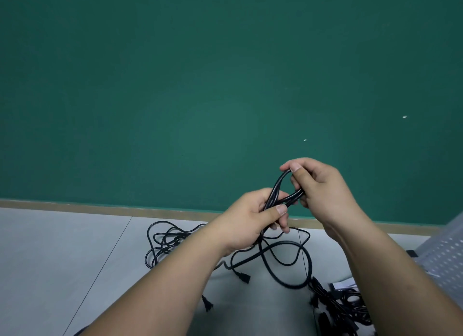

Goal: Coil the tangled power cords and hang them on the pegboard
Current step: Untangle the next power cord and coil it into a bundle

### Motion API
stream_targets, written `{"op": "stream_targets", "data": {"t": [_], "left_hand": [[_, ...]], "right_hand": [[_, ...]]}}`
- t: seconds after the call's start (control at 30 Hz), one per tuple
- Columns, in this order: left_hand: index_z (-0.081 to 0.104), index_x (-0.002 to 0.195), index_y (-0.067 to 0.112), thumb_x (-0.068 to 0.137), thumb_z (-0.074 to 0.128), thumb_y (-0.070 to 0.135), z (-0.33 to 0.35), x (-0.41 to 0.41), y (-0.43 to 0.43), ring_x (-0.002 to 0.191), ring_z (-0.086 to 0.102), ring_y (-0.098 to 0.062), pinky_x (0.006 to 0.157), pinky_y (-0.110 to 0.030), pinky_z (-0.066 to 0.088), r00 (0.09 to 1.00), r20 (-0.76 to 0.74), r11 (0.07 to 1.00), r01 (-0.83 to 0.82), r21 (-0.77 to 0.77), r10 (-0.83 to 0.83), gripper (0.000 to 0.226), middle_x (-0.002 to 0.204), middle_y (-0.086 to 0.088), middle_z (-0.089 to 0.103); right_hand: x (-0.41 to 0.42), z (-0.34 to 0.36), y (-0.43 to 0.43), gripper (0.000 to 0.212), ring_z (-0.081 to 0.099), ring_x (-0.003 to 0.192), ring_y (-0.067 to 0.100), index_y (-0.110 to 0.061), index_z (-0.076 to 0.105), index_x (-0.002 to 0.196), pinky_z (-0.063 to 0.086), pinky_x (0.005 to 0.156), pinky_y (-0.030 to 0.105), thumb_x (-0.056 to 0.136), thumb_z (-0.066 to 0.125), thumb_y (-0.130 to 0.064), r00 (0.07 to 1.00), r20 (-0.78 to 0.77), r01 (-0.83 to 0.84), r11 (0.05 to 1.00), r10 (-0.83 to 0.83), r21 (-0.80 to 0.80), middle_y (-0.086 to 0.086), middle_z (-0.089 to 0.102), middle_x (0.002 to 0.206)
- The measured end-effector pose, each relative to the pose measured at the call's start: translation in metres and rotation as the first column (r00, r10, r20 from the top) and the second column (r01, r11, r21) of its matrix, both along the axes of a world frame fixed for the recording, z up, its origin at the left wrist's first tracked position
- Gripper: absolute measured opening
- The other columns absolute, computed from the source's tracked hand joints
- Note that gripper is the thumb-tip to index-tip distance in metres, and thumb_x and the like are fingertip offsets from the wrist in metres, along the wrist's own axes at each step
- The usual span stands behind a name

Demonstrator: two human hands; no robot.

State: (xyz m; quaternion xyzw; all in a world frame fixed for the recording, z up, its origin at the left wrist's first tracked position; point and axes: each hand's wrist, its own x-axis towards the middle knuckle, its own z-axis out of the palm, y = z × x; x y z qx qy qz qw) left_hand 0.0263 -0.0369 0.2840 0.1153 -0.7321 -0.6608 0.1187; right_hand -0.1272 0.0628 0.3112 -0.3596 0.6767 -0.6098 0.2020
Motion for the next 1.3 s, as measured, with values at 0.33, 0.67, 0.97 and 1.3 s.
{"op": "stream_targets", "data": {"t": [0.33, 0.67, 0.97, 1.3], "left_hand": [[0.059, 0.106, 0.012, 0.115, 0.042, 0.032, -0.008, -0.007, 0.019, 0.061, 0.046, -0.013, 0.068, -0.034, 0.052, 0.982, 0.122, 0.978, -0.160, 0.134, 0.144, 0.028, 0.070, 0.007, 0.048], [0.052, 0.107, 0.008, 0.115, 0.044, 0.021, -0.001, -0.002, 0.014, 0.067, 0.073, -0.030, 0.061, -0.033, 0.058, 0.991, 0.091, 0.982, -0.107, 0.154, 0.094, 0.018, 0.072, -0.009, 0.060], [0.056, 0.104, 0.012, 0.114, 0.047, 0.022, 0.013, -0.003, -0.021, 0.049, 0.039, -0.015, 0.048, -0.026, 0.037, 0.817, -0.115, 0.801, -0.509, 0.315, 0.565, 0.017, 0.061, 0.002, 0.039], [0.057, 0.101, 0.013, 0.113, 0.049, 0.025, 0.018, 0.004, -0.039, 0.050, 0.036, -0.017, 0.050, -0.029, 0.037, 0.715, -0.147, 0.718, -0.623, 0.311, 0.684, 0.019, 0.060, 0.002, 0.040]], "right_hand": [[0.013, 0.001, 0.002, 0.020, 0.052, 0.057, 0.016, -0.041, 0.078, 0.105, 0.043, 0.054, 0.024, 0.107, 0.060, -0.031, 0.899, -0.430, 0.113, 0.993, -0.088, 0.034, -0.003, 0.060, 0.064], [0.017, -0.004, -0.004, 0.020, 0.055, 0.057, 0.015, -0.035, 0.075, 0.117, 0.048, 0.053, 0.035, 0.108, 0.060, -0.026, 0.982, -0.179, 0.039, 0.997, -0.051, -0.071, -0.003, 0.071, 0.086], [0.034, -0.020, 0.006, 0.042, 0.072, 0.118, 0.012, -0.021, 0.060, 0.142, 0.054, 0.107, 0.036, 0.103, 0.065, -0.037, 0.812, 0.197, -0.582, 0.739, 0.549, 0.340, -0.002, 0.078, 0.120], [0.034, -0.035, -0.004, 0.022, 0.059, 0.074, 0.016, -0.027, 0.077, 0.112, 0.048, 0.075, 0.030, 0.095, 0.079, -0.041, 0.947, 0.010, -0.310, 0.901, 0.322, 0.303, -0.010, 0.065, 0.081]]}}
